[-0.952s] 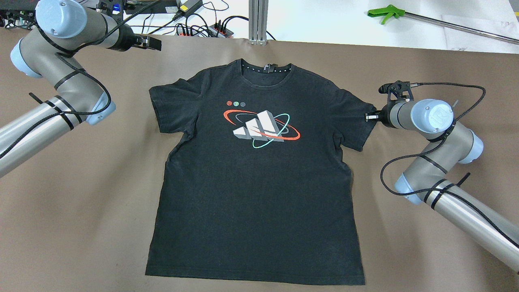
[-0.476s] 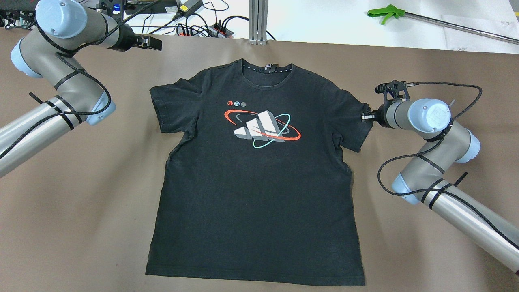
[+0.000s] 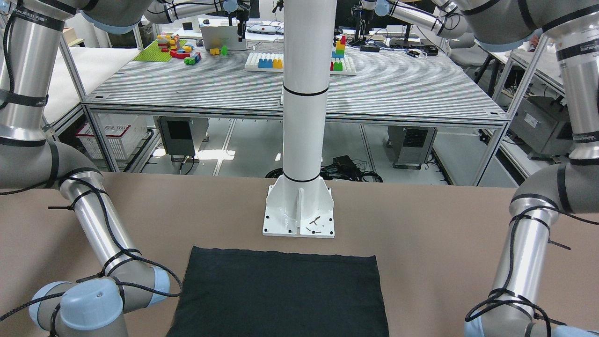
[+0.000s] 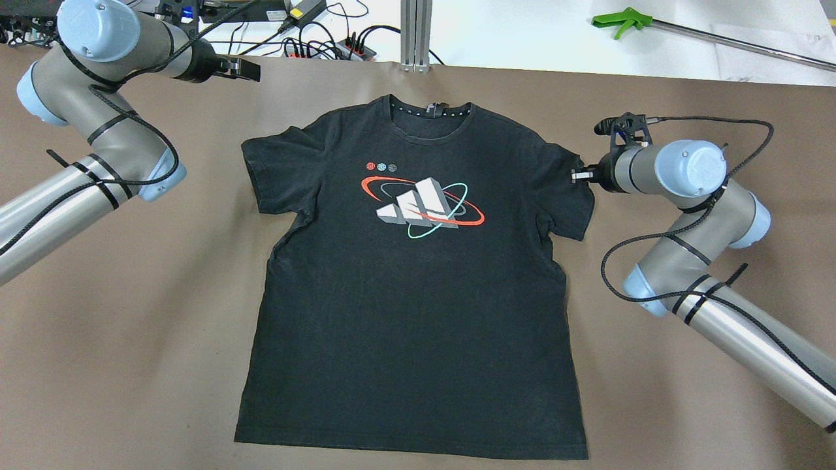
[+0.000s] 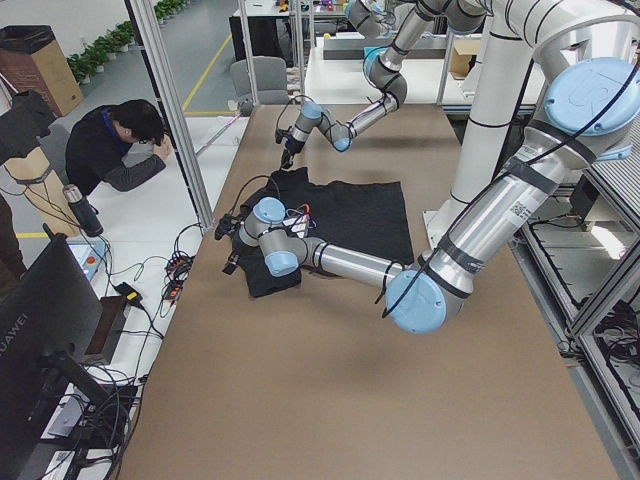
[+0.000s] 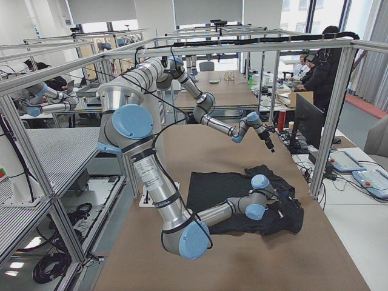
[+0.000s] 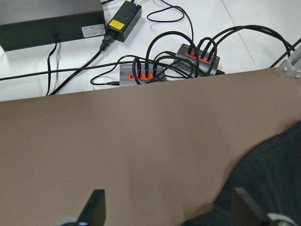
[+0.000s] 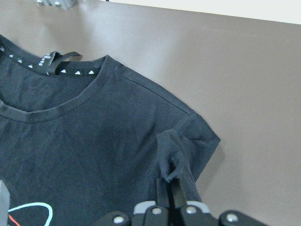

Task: Fold clothes
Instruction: 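Move both grippers toward the shirt's sleeves near the collar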

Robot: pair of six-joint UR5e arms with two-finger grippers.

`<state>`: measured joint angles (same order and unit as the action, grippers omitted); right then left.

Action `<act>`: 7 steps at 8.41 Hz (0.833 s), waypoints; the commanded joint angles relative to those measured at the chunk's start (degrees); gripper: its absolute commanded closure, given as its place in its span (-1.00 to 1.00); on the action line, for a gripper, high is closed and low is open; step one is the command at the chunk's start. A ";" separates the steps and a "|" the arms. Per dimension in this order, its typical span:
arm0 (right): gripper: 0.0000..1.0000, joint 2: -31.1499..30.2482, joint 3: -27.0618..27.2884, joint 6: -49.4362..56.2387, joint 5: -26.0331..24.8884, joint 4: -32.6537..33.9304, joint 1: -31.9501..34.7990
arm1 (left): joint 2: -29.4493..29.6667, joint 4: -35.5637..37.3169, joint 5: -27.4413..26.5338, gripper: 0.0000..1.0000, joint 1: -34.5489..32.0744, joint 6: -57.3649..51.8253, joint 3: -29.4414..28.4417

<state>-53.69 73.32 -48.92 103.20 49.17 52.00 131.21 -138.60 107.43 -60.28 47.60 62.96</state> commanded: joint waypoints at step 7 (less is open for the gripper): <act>1.00 8.33 -4.59 -6.44 -13.37 4.09 -9.63 | 0.27 0.17 -2.57 -0.89 0.95 -0.14 -0.38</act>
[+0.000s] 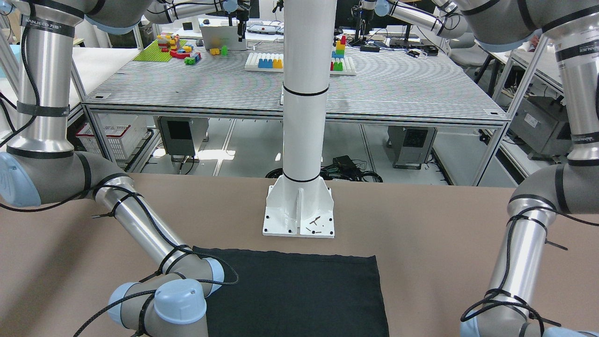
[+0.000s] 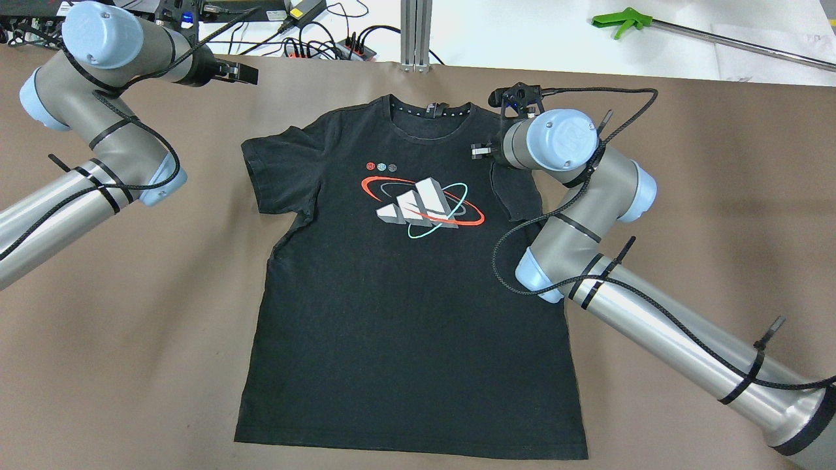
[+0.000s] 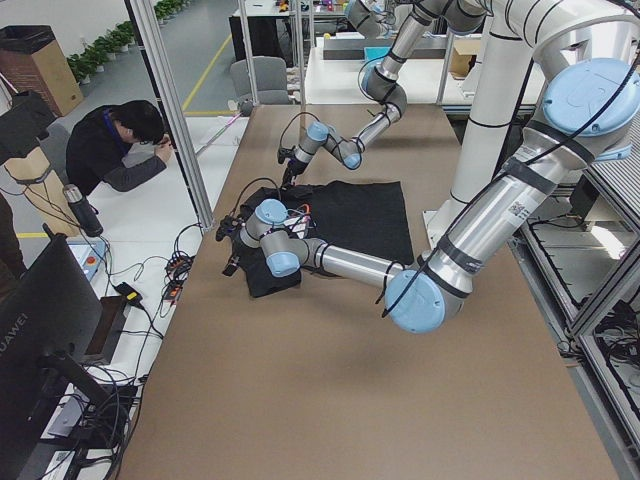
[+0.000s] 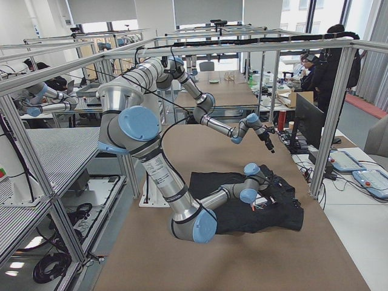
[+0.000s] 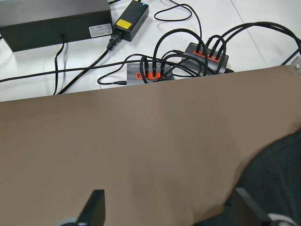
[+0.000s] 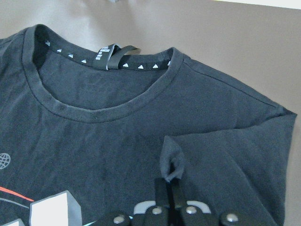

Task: Fold clothes
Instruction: 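Grasp the sleeve edges with both grippers near the shoulders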

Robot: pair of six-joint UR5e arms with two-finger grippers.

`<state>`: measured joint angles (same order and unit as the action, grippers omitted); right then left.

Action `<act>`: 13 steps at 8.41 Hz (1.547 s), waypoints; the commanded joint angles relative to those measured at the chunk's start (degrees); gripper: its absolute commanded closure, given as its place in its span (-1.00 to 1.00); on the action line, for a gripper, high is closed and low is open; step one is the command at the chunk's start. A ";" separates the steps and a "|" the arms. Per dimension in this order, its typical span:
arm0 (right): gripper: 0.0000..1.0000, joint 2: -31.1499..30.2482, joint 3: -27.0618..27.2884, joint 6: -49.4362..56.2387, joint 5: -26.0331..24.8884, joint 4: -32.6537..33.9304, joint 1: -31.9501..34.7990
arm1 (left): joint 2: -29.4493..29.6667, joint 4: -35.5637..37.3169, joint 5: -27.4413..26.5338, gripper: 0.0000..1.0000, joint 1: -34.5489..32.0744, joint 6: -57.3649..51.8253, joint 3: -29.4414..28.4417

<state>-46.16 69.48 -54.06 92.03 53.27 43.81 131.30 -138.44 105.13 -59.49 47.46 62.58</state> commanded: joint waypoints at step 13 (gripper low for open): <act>-0.88 0.55 0.22 -7.55 8.08 -0.53 3.57 | -5.52 -9.19 -3.78 -0.89 6.40 -0.26 0.09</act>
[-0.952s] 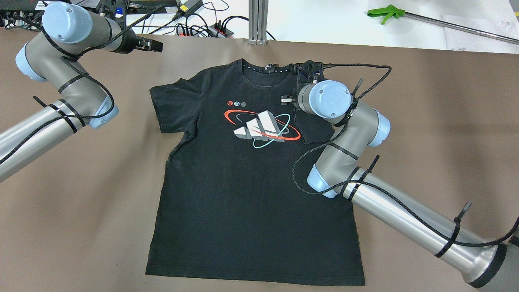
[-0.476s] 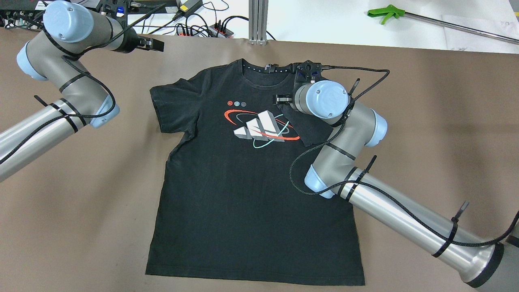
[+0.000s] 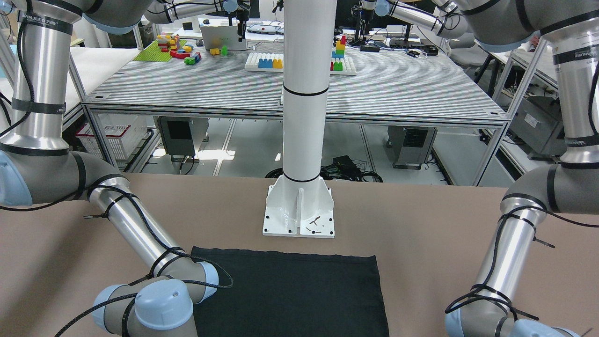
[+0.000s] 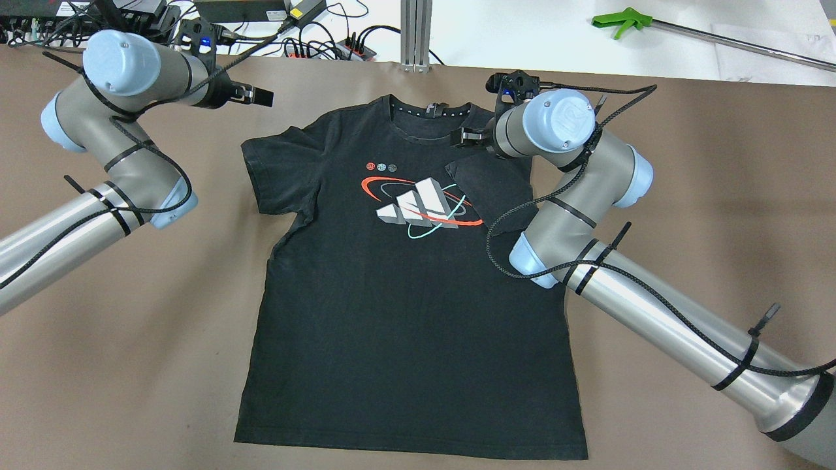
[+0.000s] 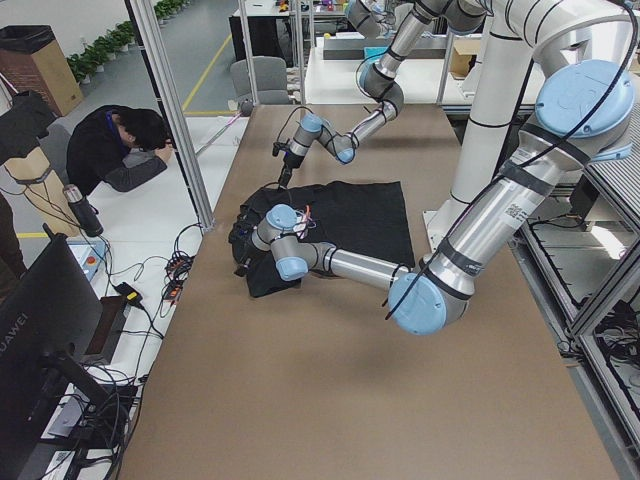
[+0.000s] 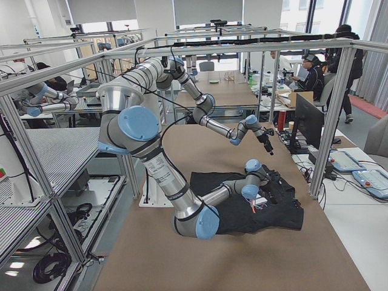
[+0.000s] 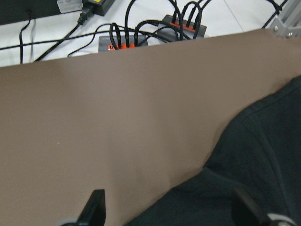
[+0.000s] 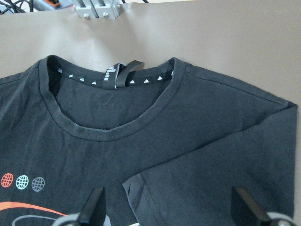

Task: Fold clothes
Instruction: 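Grasp the sleeve edges with both grippers near the shoulders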

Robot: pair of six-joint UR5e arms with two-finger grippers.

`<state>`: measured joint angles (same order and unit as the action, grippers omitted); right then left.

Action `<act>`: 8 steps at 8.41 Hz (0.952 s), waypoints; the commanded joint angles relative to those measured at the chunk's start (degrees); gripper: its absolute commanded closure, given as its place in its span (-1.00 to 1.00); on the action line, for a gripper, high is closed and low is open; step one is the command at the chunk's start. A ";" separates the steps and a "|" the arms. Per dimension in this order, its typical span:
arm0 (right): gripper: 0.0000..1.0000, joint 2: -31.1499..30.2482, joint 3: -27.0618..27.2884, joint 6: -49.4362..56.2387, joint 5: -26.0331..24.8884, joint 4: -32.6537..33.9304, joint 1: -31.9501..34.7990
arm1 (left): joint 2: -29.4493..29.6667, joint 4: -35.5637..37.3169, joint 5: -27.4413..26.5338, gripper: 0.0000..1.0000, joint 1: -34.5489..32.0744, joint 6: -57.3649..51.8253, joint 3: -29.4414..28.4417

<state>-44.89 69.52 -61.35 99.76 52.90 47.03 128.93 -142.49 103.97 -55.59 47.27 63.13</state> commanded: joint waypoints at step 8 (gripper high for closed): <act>-0.88 -2.84 1.76 -0.26 -0.26 -0.25 0.17 | -2.72 -7.01 -5.97 -0.88 5.22 -0.86 -6.53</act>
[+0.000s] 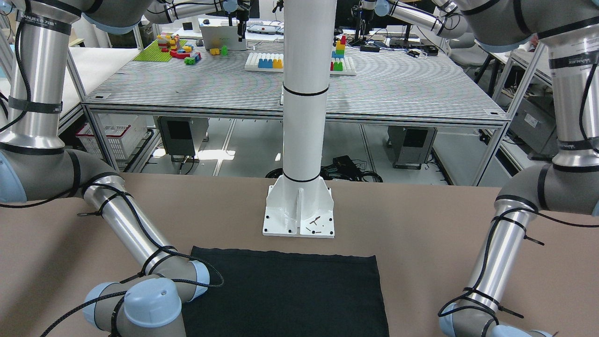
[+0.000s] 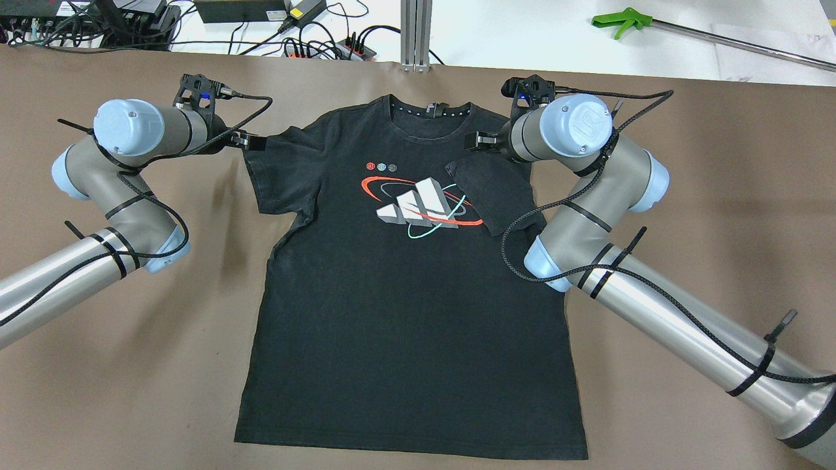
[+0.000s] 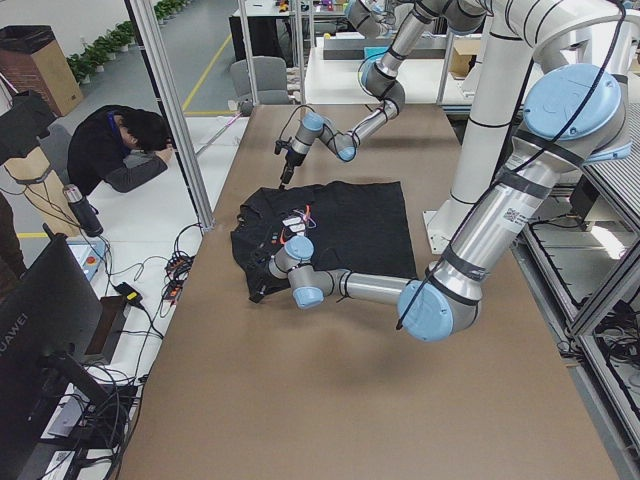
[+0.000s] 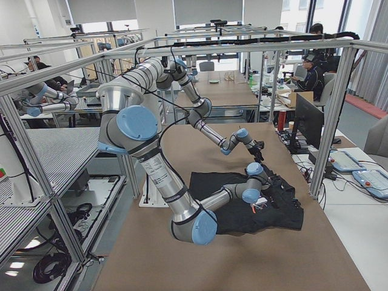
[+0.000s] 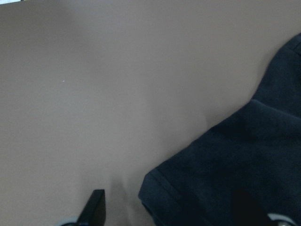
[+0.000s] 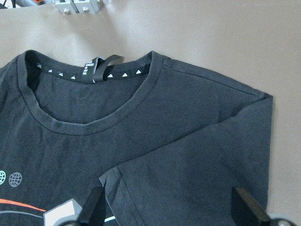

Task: Fold clothes
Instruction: 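Grasp the sleeve edges with both grippers near the shoulders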

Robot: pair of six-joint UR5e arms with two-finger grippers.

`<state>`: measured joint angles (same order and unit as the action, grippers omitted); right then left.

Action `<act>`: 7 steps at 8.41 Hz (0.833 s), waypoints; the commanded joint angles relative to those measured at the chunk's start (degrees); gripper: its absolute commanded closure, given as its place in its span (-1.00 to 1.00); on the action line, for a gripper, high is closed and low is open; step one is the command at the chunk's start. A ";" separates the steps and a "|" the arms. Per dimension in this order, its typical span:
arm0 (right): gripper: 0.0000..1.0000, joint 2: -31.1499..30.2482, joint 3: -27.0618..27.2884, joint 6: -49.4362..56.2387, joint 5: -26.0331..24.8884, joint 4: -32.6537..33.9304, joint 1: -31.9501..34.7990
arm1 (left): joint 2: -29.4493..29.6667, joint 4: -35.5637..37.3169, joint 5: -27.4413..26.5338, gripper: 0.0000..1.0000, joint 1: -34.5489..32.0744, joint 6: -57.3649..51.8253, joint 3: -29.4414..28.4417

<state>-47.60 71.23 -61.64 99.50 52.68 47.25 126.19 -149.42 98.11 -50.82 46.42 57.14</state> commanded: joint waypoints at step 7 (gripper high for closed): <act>-0.88 -0.13 0.04 0.03 -0.10 0.06 -0.06 | 0.81 0.01 -0.11 0.56 0.72 0.51 -1.07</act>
<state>-47.72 71.30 -61.61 99.41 52.73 47.26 126.85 -149.50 98.08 -50.27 46.52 56.08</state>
